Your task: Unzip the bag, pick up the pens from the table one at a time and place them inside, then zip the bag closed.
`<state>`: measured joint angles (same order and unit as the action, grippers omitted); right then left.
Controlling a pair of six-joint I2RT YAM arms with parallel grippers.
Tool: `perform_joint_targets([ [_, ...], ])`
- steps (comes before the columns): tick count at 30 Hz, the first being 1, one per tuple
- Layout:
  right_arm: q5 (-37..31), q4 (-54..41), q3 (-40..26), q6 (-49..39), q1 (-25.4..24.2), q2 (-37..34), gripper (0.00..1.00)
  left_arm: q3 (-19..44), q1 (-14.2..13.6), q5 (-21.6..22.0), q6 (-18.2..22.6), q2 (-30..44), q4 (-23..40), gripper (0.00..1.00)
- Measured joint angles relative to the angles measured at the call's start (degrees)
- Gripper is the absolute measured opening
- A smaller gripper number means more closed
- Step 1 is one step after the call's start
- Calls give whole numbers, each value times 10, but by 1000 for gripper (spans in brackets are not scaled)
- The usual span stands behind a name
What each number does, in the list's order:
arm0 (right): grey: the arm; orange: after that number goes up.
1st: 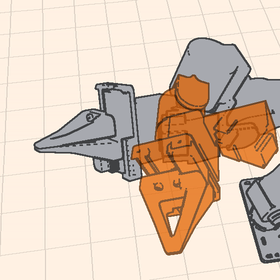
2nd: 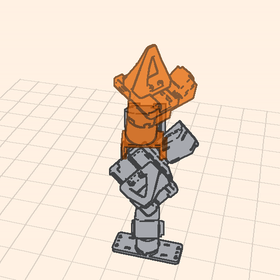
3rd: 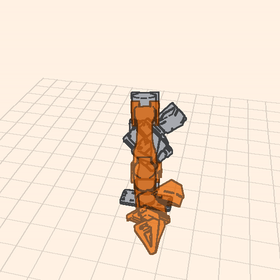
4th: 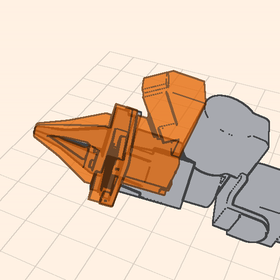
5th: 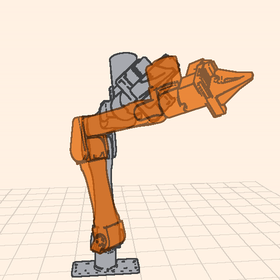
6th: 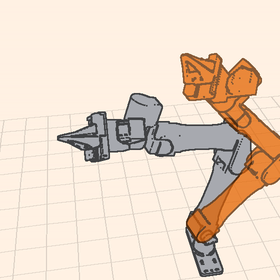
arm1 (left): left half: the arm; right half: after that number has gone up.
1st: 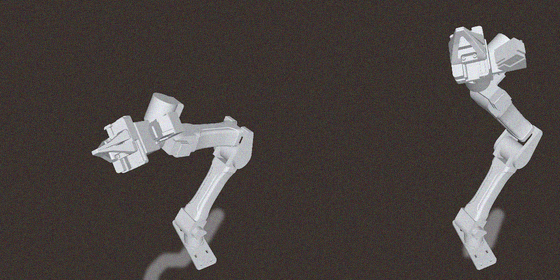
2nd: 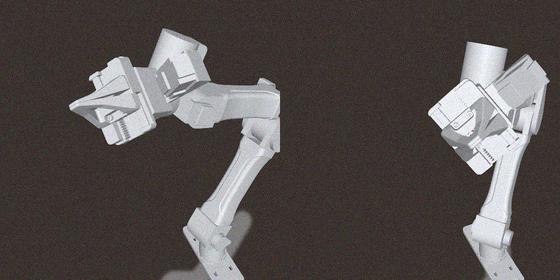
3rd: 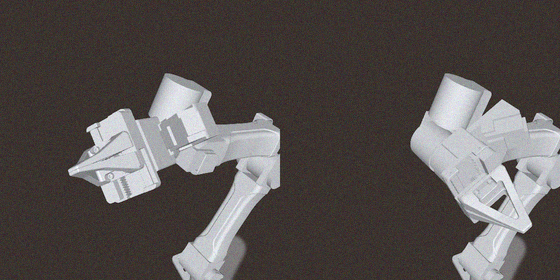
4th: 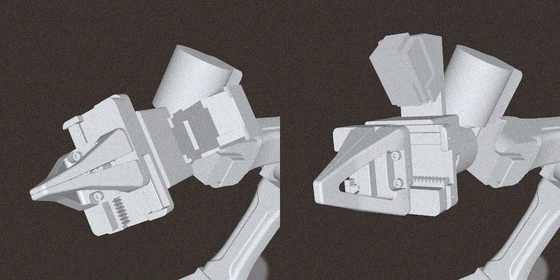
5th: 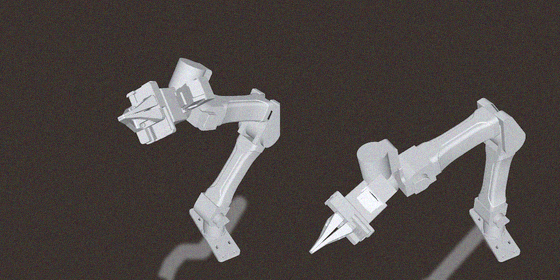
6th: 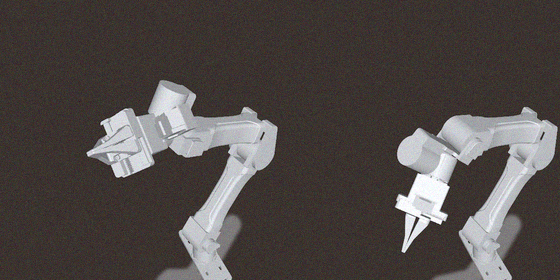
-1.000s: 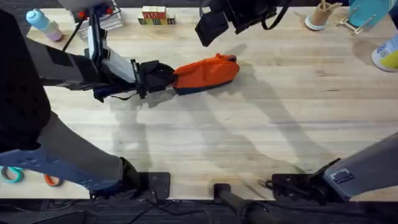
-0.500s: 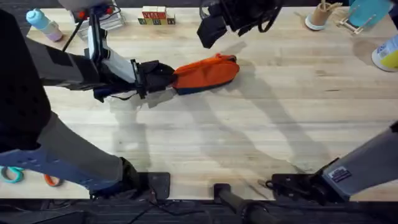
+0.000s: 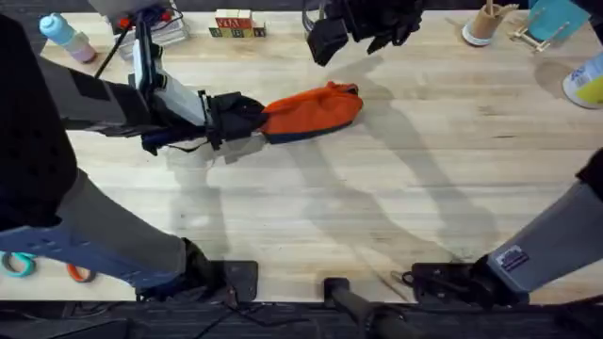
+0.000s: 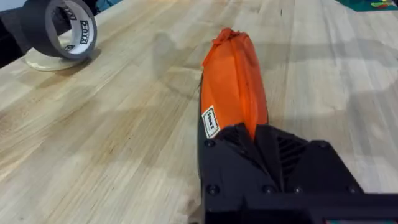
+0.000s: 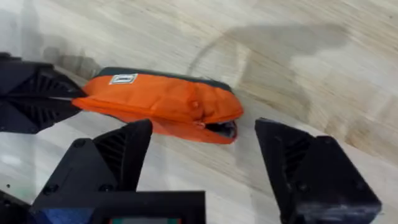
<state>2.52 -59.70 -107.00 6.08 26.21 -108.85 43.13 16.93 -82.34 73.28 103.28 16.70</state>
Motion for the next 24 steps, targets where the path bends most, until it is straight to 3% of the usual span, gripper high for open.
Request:
perform_joint_targets([
  [24,3,1,0,1,-1,-36,996,0,0,0,0,0,0,42],
])
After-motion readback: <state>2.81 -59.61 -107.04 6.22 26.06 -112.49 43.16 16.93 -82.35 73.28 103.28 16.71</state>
